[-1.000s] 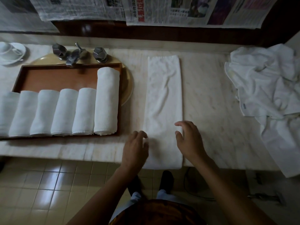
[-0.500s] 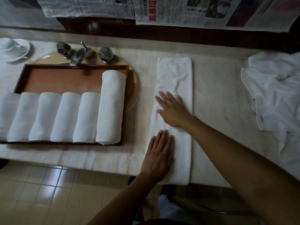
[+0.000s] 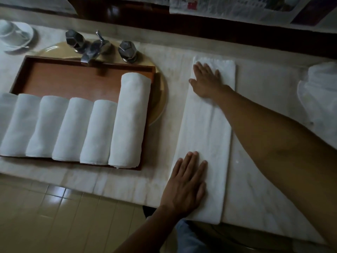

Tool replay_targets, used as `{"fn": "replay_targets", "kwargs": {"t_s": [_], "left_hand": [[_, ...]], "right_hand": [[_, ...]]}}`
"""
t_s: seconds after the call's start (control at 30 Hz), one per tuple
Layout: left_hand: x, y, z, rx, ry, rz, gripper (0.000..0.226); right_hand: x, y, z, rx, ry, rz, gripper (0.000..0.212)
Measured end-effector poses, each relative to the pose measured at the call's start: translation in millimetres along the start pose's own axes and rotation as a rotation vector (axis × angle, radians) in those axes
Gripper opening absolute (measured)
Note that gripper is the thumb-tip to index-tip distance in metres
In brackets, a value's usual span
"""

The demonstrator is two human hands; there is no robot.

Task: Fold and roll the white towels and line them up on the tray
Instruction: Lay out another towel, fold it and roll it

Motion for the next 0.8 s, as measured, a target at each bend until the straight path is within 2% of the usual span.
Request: {"fn": "replay_targets", "kwargs": {"t_s": [0.1,0.23,0.33,0.5,0.7,0.8], "left_hand": [[0.5,-0.8,0.2,-0.001,0.006,0.0,0.063],[-1.8,-1.3,-1.0,-0.006,0.007,-0.007,0.065],[-3.4,-1.8,-0.4,-0.027,0.006,-0.01,0.066],[0.7,-6.6,-1.0,-0.039,-0.047,-0.032,0.065],[-5.8,-3.5,10.0,-0.082,-0.052,-0.084,0.068],[-6.7,-2.7,7.5,-0.082,-0.059,-0.091,0.068]], "right_hand": [[6.5,37.3,-5.7,0.003,-0.095,0.065,0.068],[-29.6,151.7,-6.2,-0.007,-0.27,0.313,0.064],[-77.7,190.3,-10.2,0.038,-0.199,0.243,0.055],[-73.0,156.5,-3.4,0.061,-0.035,0.287,0.051],[-29.2,57.2,22.0,0.049,0.041,0.241,0.051],[-11.9,52.1,23.6,0.036,0.02,0.219,0.052]]}}
Point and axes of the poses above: each hand's wrist, its own y-axis away from the middle knuckle, its own x-axis out of the back of the hand, z = x × y, the point moved 8 cm from there along -y, towards the middle knuckle, and after that the axes turned 10 degrees about y, right-handed, at the moved point
